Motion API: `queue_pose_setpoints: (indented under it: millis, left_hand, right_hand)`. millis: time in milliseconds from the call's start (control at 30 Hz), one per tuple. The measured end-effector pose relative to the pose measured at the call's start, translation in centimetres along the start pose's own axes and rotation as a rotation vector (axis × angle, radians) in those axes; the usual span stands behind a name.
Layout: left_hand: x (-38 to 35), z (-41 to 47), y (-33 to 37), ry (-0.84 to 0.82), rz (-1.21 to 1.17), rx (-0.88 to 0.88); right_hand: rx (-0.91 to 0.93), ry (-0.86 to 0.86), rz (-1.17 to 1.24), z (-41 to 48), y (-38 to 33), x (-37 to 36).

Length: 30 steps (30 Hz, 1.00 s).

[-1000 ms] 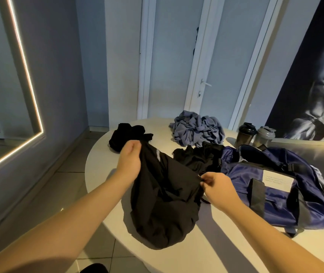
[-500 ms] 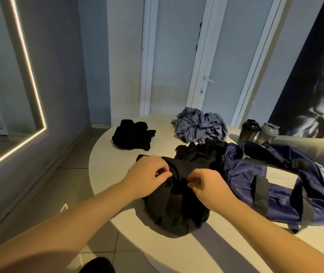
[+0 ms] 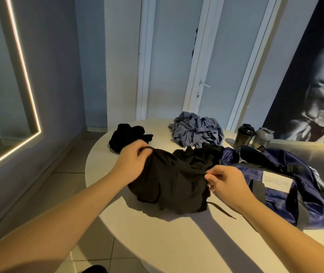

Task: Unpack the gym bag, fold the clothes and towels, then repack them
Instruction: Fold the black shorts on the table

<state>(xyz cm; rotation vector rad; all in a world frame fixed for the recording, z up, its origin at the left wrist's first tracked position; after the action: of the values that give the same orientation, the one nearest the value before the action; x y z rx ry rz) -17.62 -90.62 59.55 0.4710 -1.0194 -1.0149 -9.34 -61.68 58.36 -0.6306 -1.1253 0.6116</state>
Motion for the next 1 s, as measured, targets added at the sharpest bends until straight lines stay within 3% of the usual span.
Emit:
queue_pose_setpoints:
  millis: [67, 133, 200, 300, 333, 433, 500, 600, 700, 767, 833, 900, 967, 1000]
  left_hand:
    - [1.6, 0.6, -0.9, 0.127, -0.118, 0.096]
    - [2.3, 0.1, -2.0, 0.147, -0.158, 0.144]
    - [1.8, -1.0, -3.1, 0.063, -0.139, 0.152]
    - [0.4, -2.7, -4.0, -0.216, -0.148, 0.198]
    - [0.0, -2.9, -4.0, -0.288, -0.115, 0.211]
    - [-0.9, -2.8, -3.4, -0.332, 0.115, 0.106]
    - [-1.7, -2.8, -2.2, -0.375, 0.161, 0.010]
    - [-3.5, -2.8, -1.5, -0.575, 0.274, -0.075]
    - [-4.7, -2.8, -2.3, -0.760, 0.492, 0.013]
    - [-4.7, -2.0, -2.5, -0.688, 0.443, 0.073]
    - [-4.3, -0.7, -2.5, -0.517, 0.440, 0.060]
    - [-4.4, 0.6, -2.4, -0.395, 0.503, -0.008]
    - [-6.0, 1.8, -2.9, -0.434, 0.540, -0.032]
    - [-7.2, 2.2, -3.2, -0.506, 0.540, -0.003]
  right_hand:
    - [-0.006, 0.090, 0.114, 0.2, 0.9, 1.4]
    - [-0.007, 0.131, 0.149, -0.1, 1.9, 2.0]
    - [-0.025, 0.051, 0.064, -0.4, 2.6, 1.4]
    - [-0.144, -0.276, -0.151, -1.0, 3.5, -0.6]
    - [-0.153, -0.306, -0.223, -1.0, 3.3, -0.9]
    - [0.003, -0.104, -0.300, -0.3, 0.8, -1.1]
    - [0.101, -0.078, -0.267, -0.2, -1.1, -2.0]
    - [0.083, -0.388, -0.327, -0.5, -0.9, -4.7]
    - [0.115, -0.575, -0.475, -1.4, 0.0, -6.0]
    - [0.104, -0.657, -0.500, -1.8, 0.4, -5.5]
    - [-0.030, -0.770, -0.340, -2.4, 0.4, -4.2]
    - [-0.128, -0.645, -0.138, -1.7, 0.1, -2.8]
    - [-0.071, -0.212, -0.177, 1.3, 1.2, -1.4]
    - [-0.073, -0.073, -0.229, 2.6, 2.1, -1.2]
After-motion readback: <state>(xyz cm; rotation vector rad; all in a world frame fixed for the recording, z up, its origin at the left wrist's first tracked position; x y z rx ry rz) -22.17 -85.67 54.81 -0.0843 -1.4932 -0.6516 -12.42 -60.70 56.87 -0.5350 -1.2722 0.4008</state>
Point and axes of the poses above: each hand's wrist, its own z-axis towards the middle knuckle, its own x-axis out of the back of the hand, y = z × x, the point moved 5 cm from there along z, towards the middle knuckle, and after that the axes turned 3 degrees about z, right-handed, at the moved point
